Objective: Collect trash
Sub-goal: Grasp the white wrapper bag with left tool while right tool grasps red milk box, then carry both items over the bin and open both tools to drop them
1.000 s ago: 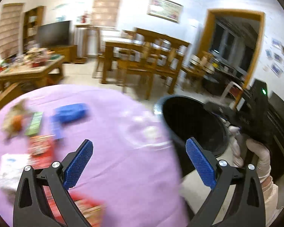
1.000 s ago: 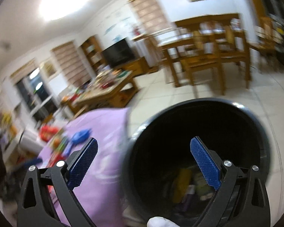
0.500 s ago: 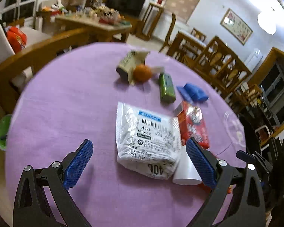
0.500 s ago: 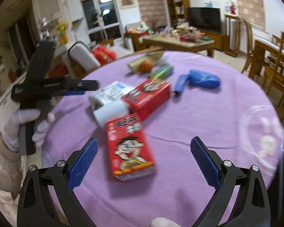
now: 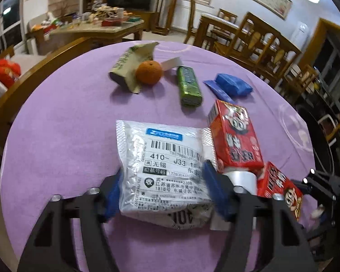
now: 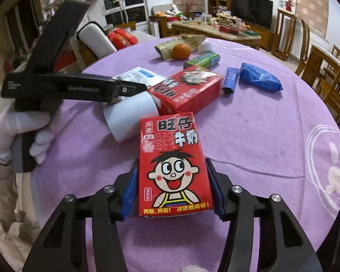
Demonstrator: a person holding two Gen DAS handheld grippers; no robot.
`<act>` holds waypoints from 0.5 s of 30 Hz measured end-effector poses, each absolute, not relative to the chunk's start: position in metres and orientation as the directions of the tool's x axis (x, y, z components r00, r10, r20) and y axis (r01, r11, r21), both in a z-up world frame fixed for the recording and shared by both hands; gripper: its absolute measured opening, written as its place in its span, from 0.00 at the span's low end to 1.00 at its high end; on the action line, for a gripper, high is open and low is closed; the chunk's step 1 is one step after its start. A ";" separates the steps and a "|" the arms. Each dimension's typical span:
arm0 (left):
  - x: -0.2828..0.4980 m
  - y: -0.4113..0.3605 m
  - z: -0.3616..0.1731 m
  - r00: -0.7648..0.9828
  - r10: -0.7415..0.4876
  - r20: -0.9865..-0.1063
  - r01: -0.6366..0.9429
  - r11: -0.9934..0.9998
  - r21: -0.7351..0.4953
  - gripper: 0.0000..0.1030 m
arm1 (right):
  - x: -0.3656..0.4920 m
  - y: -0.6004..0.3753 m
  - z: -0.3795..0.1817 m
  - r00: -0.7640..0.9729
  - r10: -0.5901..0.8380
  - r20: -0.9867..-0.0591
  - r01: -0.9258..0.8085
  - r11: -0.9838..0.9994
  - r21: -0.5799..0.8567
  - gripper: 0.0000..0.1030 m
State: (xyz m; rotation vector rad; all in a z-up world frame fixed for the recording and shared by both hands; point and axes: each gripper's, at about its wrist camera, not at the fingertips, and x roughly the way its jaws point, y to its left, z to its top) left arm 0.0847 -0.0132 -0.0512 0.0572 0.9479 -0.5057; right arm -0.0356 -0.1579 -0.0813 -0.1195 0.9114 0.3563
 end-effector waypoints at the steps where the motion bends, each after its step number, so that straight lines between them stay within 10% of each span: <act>1: 0.084 -0.012 -0.050 0.478 -0.388 -0.788 0.440 0.882 -0.168 0.56 | -0.036 -0.158 -0.081 0.561 0.248 -0.790 -0.351 0.935 0.045 0.51; 8: 0.080 0.007 -0.038 0.510 -0.449 -0.734 0.439 0.869 -0.227 0.25 | -0.044 -0.180 -0.074 0.583 0.307 -0.752 -0.318 0.938 0.136 0.50; 15: 0.069 0.004 -0.030 0.510 -0.508 -0.695 0.483 0.837 -0.257 0.22 | -0.054 -0.193 -0.071 0.606 0.329 -0.724 -0.287 0.940 0.186 0.50</act>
